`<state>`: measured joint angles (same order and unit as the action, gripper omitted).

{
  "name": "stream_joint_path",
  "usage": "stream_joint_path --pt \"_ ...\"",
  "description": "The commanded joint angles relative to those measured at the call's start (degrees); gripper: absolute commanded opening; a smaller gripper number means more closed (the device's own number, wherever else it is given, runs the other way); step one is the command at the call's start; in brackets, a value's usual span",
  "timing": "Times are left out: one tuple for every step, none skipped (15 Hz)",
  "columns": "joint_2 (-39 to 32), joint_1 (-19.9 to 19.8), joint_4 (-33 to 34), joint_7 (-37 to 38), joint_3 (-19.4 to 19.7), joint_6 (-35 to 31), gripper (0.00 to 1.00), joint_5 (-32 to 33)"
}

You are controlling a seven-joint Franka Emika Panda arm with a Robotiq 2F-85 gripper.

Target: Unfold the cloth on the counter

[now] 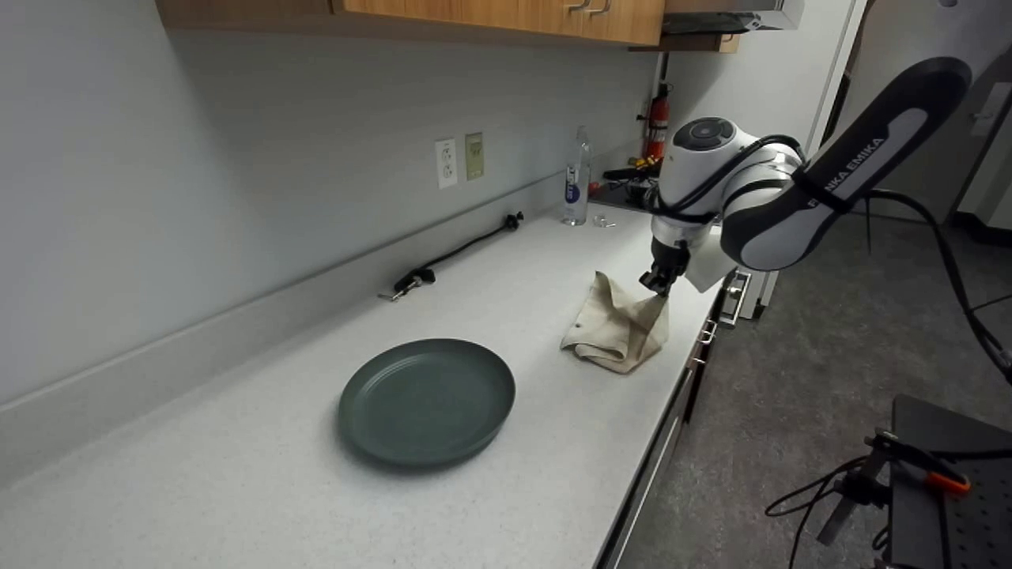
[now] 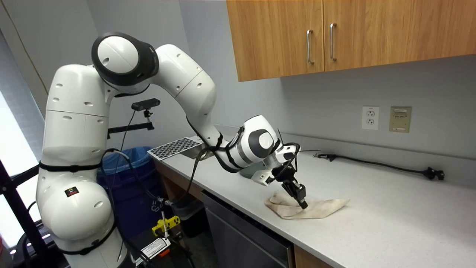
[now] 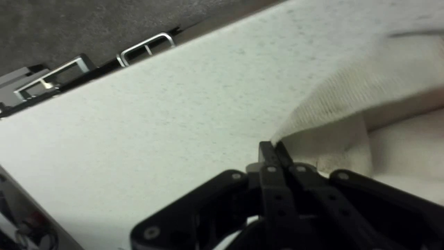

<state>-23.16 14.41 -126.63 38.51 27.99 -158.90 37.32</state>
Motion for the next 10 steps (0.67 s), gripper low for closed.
stream_joint_path --pt "0.5 4.1 -0.1 14.1 6.4 6.9 0.00 13.8" --pt "0.7 3.5 -0.2 17.4 5.7 10.5 0.00 16.9" --pt "1.2 1.7 -0.6 18.9 3.4 13.4 0.00 18.6" --pt "1.6 0.2 -0.8 20.3 1.3 16.2 0.00 20.1" --pt "1.8 -1.3 -1.0 21.2 -0.8 18.5 0.00 20.9" --pt "2.0 -2.9 -1.0 21.2 -3.1 20.6 0.00 21.0" --pt "2.0 -4.1 -1.0 21.5 -5.1 22.3 0.00 21.1" --pt "1.9 -5.1 -0.7 21.6 -6.8 23.8 0.00 21.0" --pt "1.9 -6.1 -0.5 21.7 -8.4 24.9 0.24 20.7" --pt "2.0 -7.0 -0.6 21.6 -9.8 25.6 0.29 20.5"
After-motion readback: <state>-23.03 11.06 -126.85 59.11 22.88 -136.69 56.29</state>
